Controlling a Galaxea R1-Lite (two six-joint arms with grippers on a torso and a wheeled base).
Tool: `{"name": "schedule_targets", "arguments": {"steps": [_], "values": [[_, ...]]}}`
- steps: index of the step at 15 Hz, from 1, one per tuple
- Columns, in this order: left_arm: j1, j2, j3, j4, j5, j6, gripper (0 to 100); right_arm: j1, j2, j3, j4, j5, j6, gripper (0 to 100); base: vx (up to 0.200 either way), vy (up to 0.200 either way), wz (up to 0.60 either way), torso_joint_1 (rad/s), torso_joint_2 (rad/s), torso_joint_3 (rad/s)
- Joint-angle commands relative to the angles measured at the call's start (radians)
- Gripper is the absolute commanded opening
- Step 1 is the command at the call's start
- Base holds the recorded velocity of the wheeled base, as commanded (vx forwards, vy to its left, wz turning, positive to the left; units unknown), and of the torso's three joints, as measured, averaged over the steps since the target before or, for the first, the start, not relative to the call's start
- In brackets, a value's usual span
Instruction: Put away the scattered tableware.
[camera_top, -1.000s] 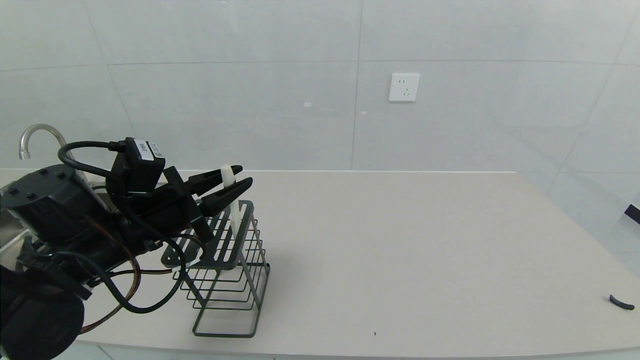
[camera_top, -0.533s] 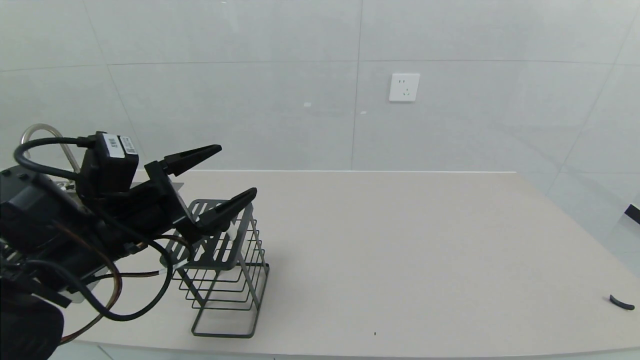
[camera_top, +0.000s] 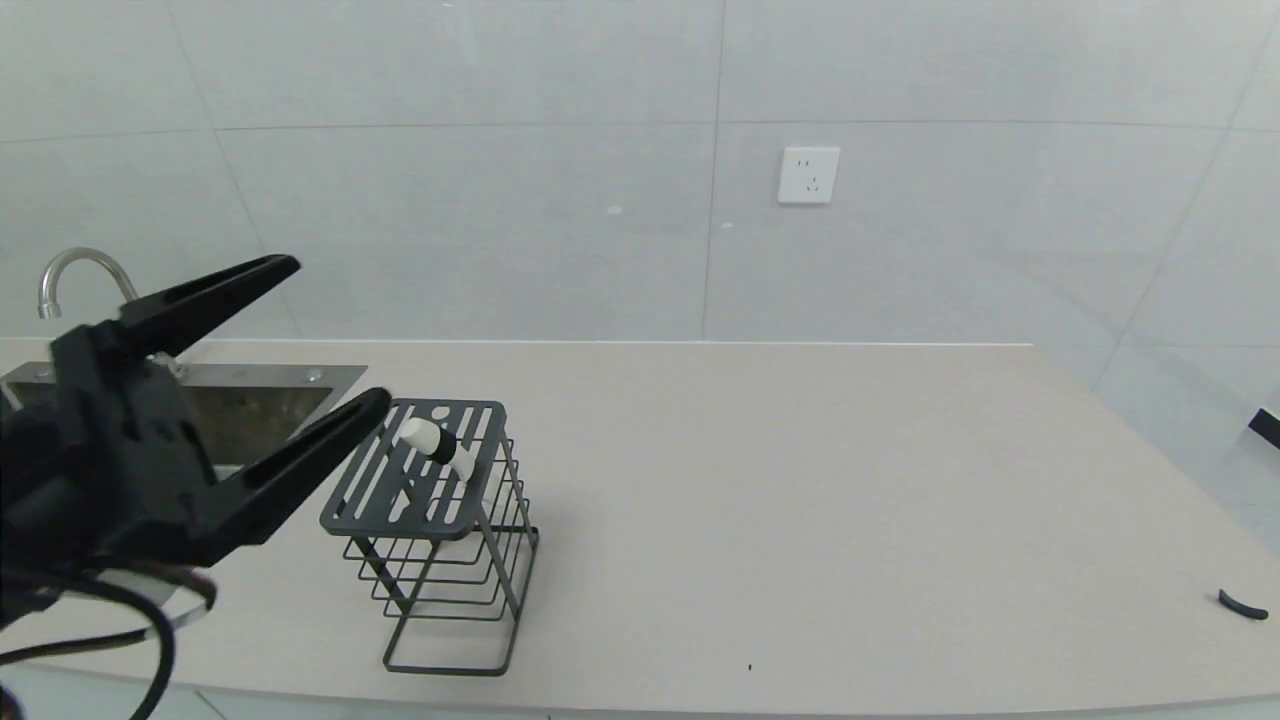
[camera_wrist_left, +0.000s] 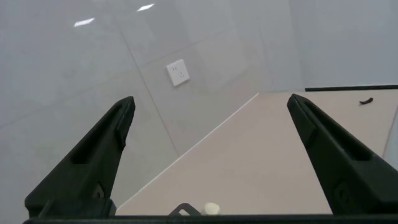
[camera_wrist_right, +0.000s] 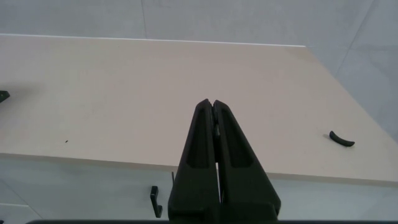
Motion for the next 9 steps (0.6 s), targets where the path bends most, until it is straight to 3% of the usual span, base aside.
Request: {"name": "schedule_targets", "arguments": {"steps": [1,2,4,5,7,9], "values": [[0.061,-0.256,0.133,0.023,0.002,-0.027,100,0.000,0.001,0.000,-0.001,0.000,-0.001,0,0.000,0.000,0.00,0.000,0.00,0.000],[0.106,-0.439,0.177,0.144,0.010,-0.061,100,0.000,0.001,0.000,0.000,0.000,-0.003,0,0.000,0.000,0.00,0.000,0.00,0.000],[0.161,-0.655,0.168,0.431,0.010,-0.073,100,0.000,0.001,0.000,-0.001,0.000,-0.005,0,0.000,0.000,0.00,0.000,0.00,0.000],[0.173,-0.735,0.171,0.534,0.010,-0.075,100,0.000,0.001,0.000,-0.001,0.000,-0.005,0,0.000,0.000,0.00,0.000,0.00,0.000],[0.186,-0.988,0.174,0.846,0.010,-0.075,100,0.000,0.001,0.000,-0.001,0.000,-0.005,0,0.000,0.000,0.00,0.000,0.00,0.000],[0.190,-1.143,0.196,1.017,0.010,-0.087,100,-0.001,0.001,0.000,-0.001,0.000,-0.005,0,0.000,0.000,0.00,0.000,0.00,0.000]]}}
